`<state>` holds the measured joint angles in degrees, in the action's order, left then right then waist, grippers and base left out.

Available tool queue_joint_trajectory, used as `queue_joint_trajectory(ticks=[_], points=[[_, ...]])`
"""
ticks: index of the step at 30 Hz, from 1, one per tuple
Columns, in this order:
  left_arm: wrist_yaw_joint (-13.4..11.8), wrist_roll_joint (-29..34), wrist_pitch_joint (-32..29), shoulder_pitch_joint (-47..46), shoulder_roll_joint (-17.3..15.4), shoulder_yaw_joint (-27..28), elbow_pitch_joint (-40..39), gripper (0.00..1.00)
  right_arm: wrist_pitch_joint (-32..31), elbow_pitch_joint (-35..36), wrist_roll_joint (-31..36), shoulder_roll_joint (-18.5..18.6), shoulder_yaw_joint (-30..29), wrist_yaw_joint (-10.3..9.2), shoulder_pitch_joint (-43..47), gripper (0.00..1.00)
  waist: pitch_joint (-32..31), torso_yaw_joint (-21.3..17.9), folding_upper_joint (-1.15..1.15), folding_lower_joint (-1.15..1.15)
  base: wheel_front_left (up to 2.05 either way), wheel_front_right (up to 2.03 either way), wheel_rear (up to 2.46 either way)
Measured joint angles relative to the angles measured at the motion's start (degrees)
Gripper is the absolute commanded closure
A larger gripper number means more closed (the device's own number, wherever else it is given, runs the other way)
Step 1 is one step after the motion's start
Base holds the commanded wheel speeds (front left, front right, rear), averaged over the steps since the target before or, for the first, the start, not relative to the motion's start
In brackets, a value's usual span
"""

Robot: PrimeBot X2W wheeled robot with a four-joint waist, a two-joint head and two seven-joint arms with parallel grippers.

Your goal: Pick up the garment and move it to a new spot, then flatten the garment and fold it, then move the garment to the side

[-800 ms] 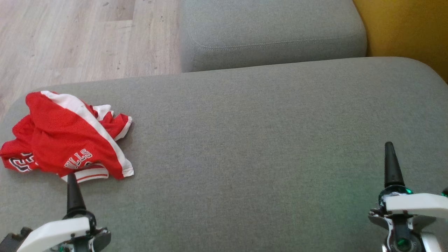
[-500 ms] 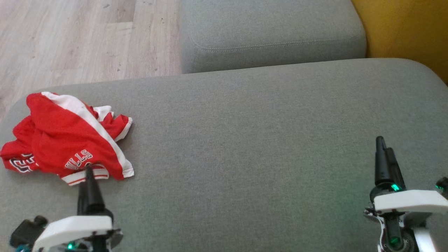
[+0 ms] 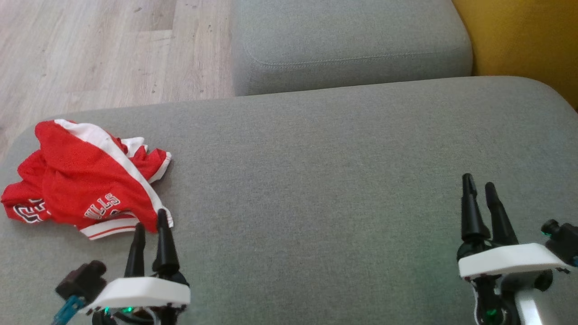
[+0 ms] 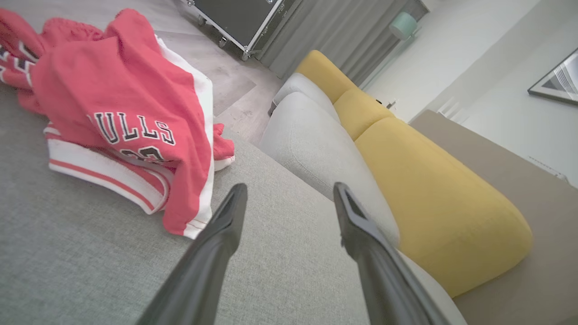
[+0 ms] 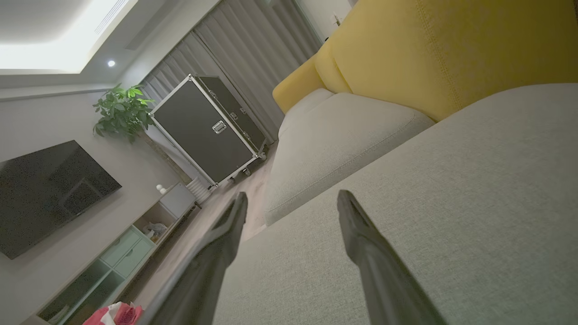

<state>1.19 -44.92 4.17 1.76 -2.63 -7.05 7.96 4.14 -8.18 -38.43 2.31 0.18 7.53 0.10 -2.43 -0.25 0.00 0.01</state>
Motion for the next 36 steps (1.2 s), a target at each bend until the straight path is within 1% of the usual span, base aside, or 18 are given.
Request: queue_joint_trajectory(ticks=[5,9,14,15,21,26,31,32,36], points=[[-1.5,4.8,0.7,0.0,-0.9,-2.5,0.3,0.00,0.8,0.0,4.9,0.0,1.5,0.00,0.3,0.00,-0.1,-0.3,0.00,0.00,0.00,0.00,0.00],[-4.0,7.8,1.4,0.0,-1.5,-3.8,0.0,0.00,1.4,0.1,8.1,0.0,2.0,0.00,0.5,0.00,-0.2,-0.7,0.00,0.00,0.00,0.00,0.00],[-5.4,11.5,2.1,-0.1,-2.8,-6.1,-0.1,0.00,2.0,0.5,12.2,0.0,2.7,0.00,0.5,0.00,-0.5,-0.9,0.00,0.00,0.00,0.00,0.00],[-5.4,11.5,2.1,-0.1,-2.8,-6.1,-0.1,0.00,2.0,0.5,12.2,0.0,2.7,0.00,0.5,0.00,-0.5,-0.9,0.00,0.00,0.00,0.00,0.00],[-7.3,15.6,3.2,-0.1,-3.6,-8.5,1.0,0.00,3.2,1.3,17.7,0.0,3.1,0.00,0.5,0.00,-0.9,-0.7,0.00,0.00,0.00,0.00,0.00],[-8.3,20.2,4.1,-0.3,-4.8,-11.0,2.2,0.00,4.1,1.6,22.4,0.0,3.4,0.00,0.5,0.00,-1.2,-0.5,0.00,0.00,0.00,0.00,0.00],[-10.8,24.8,4.8,-0.6,-6.2,-13.4,3.5,0.00,5.0,1.6,27.7,0.0,3.6,0.00,0.5,0.00,-1.2,-0.4,0.00,-0.01,0.00,0.00,0.00],[-10.9,25.4,5.0,-0.8,-6.3,-13.8,3.6,0.00,5.0,1.6,28.8,0.0,3.7,0.00,0.5,0.00,-1.2,-0.3,0.00,-0.01,0.00,0.00,0.00],[-12.7,28.1,5.6,-1.5,-6.7,-15.3,4.2,0.00,5.5,1.6,32.6,0.1,4.4,0.00,0.5,0.00,-1.3,-0.1,0.00,-0.01,0.00,0.00,0.00]])
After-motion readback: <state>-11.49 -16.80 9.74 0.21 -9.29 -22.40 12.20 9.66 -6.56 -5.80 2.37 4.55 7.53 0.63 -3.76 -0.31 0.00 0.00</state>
